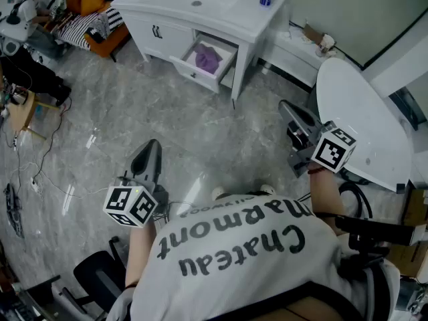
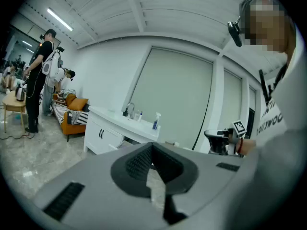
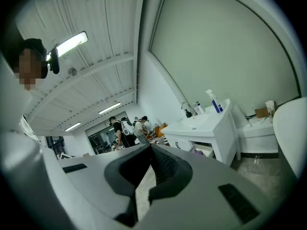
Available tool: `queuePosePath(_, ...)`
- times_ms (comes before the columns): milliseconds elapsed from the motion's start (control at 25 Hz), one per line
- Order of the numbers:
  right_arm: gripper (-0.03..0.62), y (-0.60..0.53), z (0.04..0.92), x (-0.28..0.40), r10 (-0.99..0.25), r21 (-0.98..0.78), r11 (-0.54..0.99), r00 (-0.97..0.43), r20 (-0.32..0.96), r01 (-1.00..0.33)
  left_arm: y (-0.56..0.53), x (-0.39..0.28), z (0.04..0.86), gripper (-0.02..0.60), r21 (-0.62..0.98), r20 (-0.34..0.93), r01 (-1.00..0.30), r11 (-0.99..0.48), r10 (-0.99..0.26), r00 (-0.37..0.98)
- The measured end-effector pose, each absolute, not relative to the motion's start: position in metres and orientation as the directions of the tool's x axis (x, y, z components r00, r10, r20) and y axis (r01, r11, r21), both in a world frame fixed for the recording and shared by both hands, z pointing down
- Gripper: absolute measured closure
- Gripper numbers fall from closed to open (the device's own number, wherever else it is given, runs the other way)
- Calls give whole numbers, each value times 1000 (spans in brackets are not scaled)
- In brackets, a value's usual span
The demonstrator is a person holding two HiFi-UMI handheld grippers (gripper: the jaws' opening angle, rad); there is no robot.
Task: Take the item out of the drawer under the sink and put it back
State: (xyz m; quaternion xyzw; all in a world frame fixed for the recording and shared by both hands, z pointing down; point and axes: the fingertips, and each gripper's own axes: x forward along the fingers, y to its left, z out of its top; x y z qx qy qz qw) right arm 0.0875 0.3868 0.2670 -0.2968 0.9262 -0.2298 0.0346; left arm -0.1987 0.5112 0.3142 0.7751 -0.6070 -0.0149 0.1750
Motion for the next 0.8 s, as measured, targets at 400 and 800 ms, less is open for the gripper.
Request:
queuePosePath(400,582,377,262,87,-573,-452,713,-817,64,-536,500,-205,306,572,297,176,-932,-207,-948,266)
queuePosePath(800,582,365,267,76,-576,-511,685,-815,55,-519,496,-210,293,572,322,100,-918,-230,-956,274)
